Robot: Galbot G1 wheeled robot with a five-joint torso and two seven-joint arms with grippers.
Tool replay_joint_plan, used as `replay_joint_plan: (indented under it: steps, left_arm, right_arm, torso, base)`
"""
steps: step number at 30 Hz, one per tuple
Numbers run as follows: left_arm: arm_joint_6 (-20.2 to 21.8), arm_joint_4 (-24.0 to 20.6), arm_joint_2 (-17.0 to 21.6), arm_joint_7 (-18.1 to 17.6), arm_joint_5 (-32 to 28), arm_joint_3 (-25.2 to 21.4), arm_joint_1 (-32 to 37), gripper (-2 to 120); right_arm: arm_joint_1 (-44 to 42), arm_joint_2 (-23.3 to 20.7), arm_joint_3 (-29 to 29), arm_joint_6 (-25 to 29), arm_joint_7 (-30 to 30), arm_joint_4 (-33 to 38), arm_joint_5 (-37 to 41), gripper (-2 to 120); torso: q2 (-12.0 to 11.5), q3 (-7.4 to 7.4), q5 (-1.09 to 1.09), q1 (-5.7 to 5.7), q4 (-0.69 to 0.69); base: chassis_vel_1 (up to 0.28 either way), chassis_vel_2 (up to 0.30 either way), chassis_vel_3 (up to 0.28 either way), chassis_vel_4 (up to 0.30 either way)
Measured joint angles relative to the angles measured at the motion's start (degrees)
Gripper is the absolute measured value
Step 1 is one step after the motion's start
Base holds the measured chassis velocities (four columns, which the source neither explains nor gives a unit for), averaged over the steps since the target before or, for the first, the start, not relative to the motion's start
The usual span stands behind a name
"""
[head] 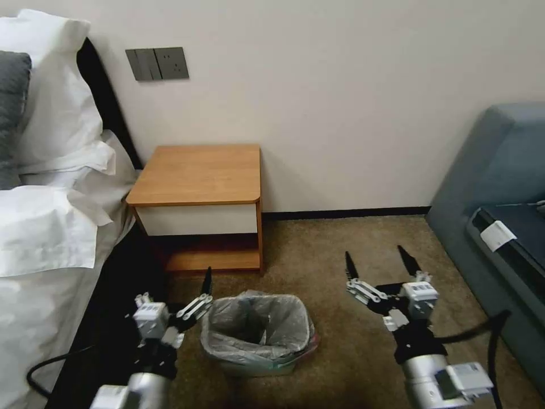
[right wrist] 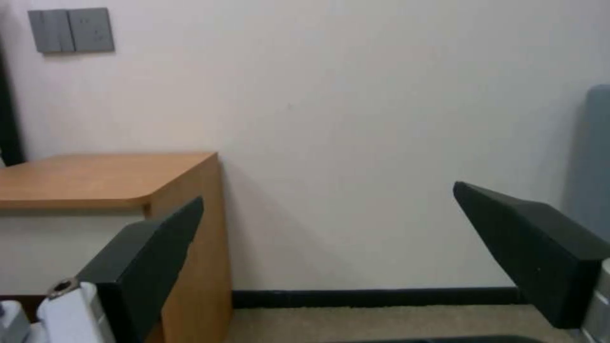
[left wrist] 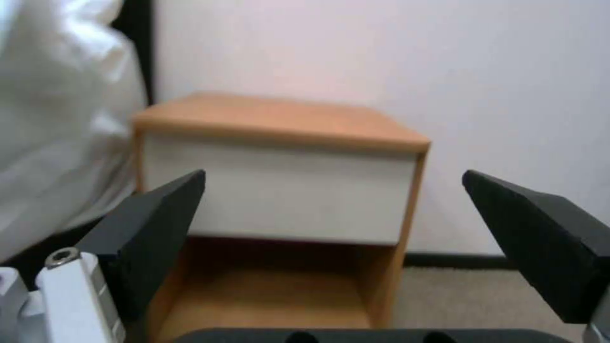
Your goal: Pick up the garbage bag from the table and place it over the trash can.
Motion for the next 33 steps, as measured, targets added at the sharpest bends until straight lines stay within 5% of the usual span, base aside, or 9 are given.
replay_joint_plan:
  steps: [5, 12, 33]
  left_arm:
    - [-4.02, -0.54, -1.47, 1.02, -2.66, -3.44, 5.59, 100]
    - [-4.61, -0.68, -2.84, -0.46, -1.16, -2.40, 6.43, 100]
    - [-3.36, -0.27, -2.91, -1.26, 0.79, -2.64, 5.74, 100]
  right_arm:
    - [-4.55, 4.57, 4.71, 5.97, -5.20, -0.99, 0.63, 100]
    - [-6.32, 9.52, 8.38, 9.36, -10.35, -2.36, 2.39, 100]
    - [-6.06, 8.99, 8.66, 9.79, -10.35, -3.23, 2.95, 100]
  torso:
    - [0.00, 0.00, 0.01, 0.00, 0.00]
    - [0.00, 0.00, 0.00, 0.00, -0.01]
    - [0.00, 0.00, 0.01, 0.00, -0.01]
  base:
    - [0.000, 0.000, 0.000, 0.000]
    - [0.000, 0.000, 0.000, 0.000]
    - [0.000, 0.000, 0.000, 0.000]
